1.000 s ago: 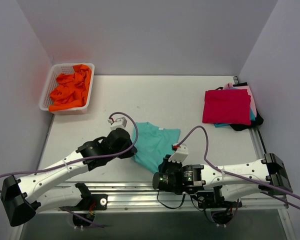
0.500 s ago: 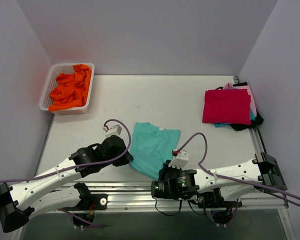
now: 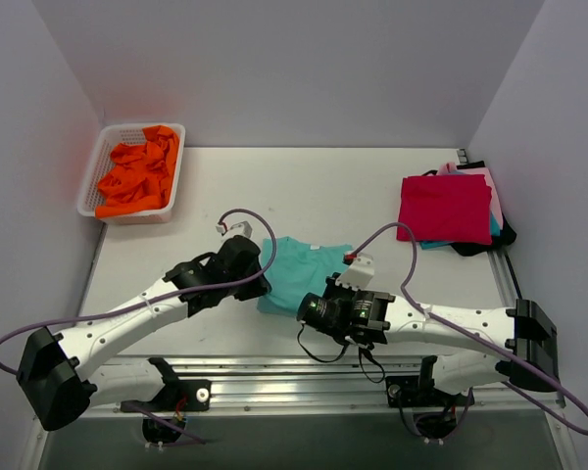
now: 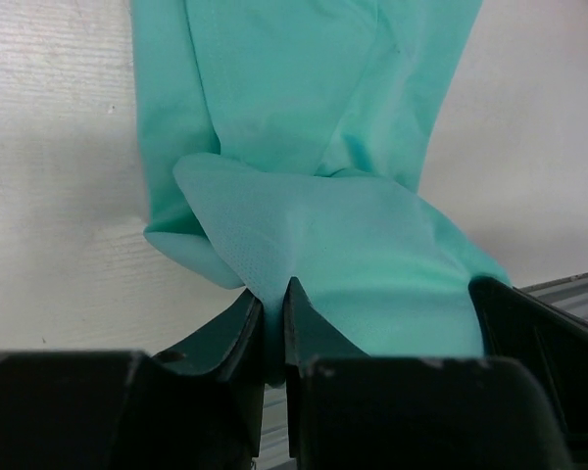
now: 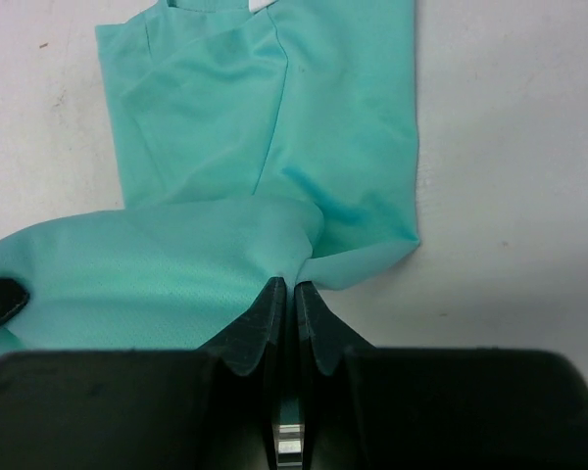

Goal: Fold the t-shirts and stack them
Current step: Fold the long partially folded tshirt into a neat square, then put the neatly folded tshirt into the corner of the board with the right arm

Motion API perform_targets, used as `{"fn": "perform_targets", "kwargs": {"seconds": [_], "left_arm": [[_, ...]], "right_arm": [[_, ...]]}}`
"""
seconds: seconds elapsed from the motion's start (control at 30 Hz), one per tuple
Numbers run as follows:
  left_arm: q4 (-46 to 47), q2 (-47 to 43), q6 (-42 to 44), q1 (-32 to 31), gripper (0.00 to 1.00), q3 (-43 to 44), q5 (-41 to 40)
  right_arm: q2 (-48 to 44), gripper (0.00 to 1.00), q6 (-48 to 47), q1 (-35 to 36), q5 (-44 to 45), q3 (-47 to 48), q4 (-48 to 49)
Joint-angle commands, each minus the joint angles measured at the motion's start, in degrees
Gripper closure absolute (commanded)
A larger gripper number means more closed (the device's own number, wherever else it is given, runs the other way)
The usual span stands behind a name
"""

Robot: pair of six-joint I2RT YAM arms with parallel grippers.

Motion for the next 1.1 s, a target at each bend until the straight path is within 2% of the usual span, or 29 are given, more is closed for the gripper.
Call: {"fn": "perform_targets", "kwargs": {"seconds": [0.0, 0.3, 0.37, 0.43, 0.47, 0.5, 0.53, 0.57, 0.6, 0.63, 0.67, 0.7, 0.77, 0.8, 0.87, 0.9, 1.0, 1.03, 1.07], "left_arm": [[3.58, 1.52, 2.33, 2.29, 0.83, 2.46, 2.45], [6.66, 6.96, 4.88, 8.7, 0.82, 4.39, 6.14], [7.89, 9.77, 6.45, 11.34, 0.81, 6.75, 8.25], [10.0, 16.44, 7.86, 15.82, 0.8, 9.48, 11.5], [11.92, 19.69, 8.91, 17.31, 0.77, 13.5, 14.12], [12.72, 27.2, 9.88, 18.55, 0.67, 16.5, 15.71], [13.25, 31.8, 13.28, 21.08, 0.48, 20.27, 19.21], [10.38, 37.51, 15.84, 21.98, 0.17, 25.61, 20.38], [5.92, 49.83, 18.21, 23.03, 0.06, 42.2, 20.56], [-0.04, 55.87, 21.11, 23.91, 0.06, 52.28, 17.87], [-9.93, 61.94, 22.36, 25.57, 0.06, 62.3, 18.8], [-13.78, 71.57, 23.33, 26.29, 0.06, 80.76, 20.98], [-22.38, 77.0, 23.69, 27.52, 0.06, 93.46, 21.61], [-22.86, 77.98, 23.69, 27.87, 0.06, 96.82, 22.57], [-18.94, 74.85, 23.86, 28.49, 0.06, 93.55, 22.68], [-16.3, 69.43, 23.86, 29.1, 0.06, 85.25, 22.15], [-7.06, 59.56, 24.13, 30.6, 0.06, 73.78, 21.53], [-5.92, 57.88, 24.21, 30.86, 0.06, 68.87, 21.09], [-4.08, 54.99, 24.3, 31.04, 0.06, 66.82, 20.66]], "right_arm": [[-1.05, 1.0, -7.6, -2.97, -0.22, -0.2, 0.58], [1.76, 1.0, -15.5, -9.04, -3.65, -0.29, 7.25], [3.16, 1.0, -18.59, -13.34, -4.96, 0.84, 9.19], [7.19, 1.0, -24.63, -17.99, -8.47, 2.25, 13.23], [9.04, 1.0, -26.67, -24.28, -9.97, 4.61, 14.55], [13.93, 1.0, -28.52, -27.56, -13.11, 6.29, 17.52], [17.2, 0.91, -30.28, -31.07, -15.41, 8.57, 18.5], [20.71, 0.47, -32.64, -36.85, -16.13, 11.89, 18.51], [28.92, 0.13, -33.19, -39.26, -14.05, 21.76, 15.47], [33.62, 0.0, -33.8, -41.63, -12.98, 28.38, 11.96], [37.84, 0.0, -32.76, -44.87, -11.4, 35.67, 7.14], [44.93, 0.0, -33.01, -45.95, -10.17, 48.62, 0.56], [49.29, 0.0, -32.76, -46.92, -8.32, 57.59, -4.31], [48.79, 0.0, -32.67, -46.67, -7.88, 59.81, -4.6], [44.51, 0.0, -34.15, -46.14, -7.52, 56.95, -1.63], [42.91, 0.0, -35.03, -46.05, -7.52, 52.32, 1.17], [35.62, 0.0, -38.63, -46.49, -10.85, 43.42, 8.91], [33.25, 0.0, -40.3, -46.58, -12.6, 35.13, 12.15], [28.09, 0.0, -41.7, -46.66, -18.01, 30.26, 20.02]]}}
